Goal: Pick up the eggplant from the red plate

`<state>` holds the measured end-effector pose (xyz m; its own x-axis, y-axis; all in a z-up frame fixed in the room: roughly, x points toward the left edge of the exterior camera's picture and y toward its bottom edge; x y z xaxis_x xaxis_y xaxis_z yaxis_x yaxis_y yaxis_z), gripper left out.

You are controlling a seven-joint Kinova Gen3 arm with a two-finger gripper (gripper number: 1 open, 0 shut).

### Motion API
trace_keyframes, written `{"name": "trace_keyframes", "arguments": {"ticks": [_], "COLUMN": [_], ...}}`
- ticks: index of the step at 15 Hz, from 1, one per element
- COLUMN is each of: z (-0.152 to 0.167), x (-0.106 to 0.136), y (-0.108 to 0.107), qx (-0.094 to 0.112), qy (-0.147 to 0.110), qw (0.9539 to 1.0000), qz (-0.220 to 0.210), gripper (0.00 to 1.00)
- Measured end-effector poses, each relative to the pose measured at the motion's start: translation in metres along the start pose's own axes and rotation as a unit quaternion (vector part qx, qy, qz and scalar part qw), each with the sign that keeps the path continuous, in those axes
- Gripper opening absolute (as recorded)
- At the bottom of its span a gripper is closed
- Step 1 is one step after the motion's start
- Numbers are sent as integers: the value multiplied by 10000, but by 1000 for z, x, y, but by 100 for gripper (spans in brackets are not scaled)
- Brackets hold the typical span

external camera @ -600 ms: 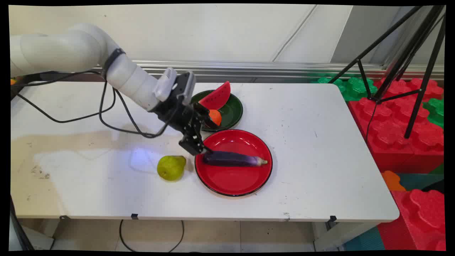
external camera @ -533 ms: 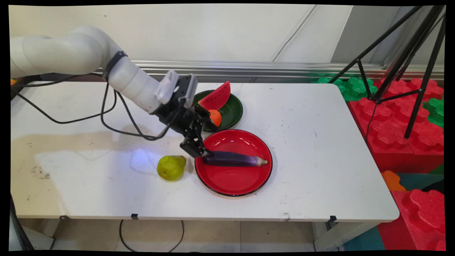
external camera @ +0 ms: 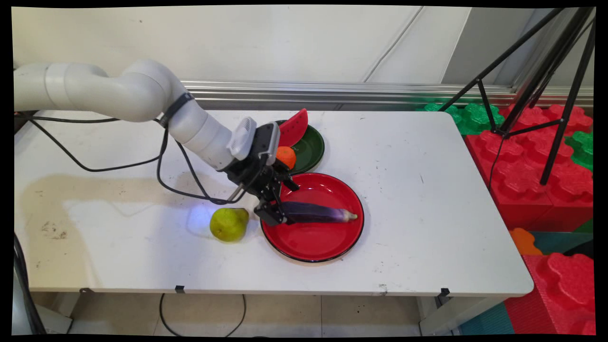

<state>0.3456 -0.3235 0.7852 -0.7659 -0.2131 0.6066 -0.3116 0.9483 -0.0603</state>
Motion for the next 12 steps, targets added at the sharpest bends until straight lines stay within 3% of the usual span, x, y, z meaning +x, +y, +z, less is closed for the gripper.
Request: {"name": "trace_keyframes", "arguments": {"ticks": [10,11,12], "z": [25,26,27], "x": [-3,-2,-2], "y": [-1,-2,-2], "qx": [22,23,24], "qy": [-158,-162,-164], "qw": [9999,9999,9999], "qz": [-18,-14,-11], "gripper": [100,0,0]}}
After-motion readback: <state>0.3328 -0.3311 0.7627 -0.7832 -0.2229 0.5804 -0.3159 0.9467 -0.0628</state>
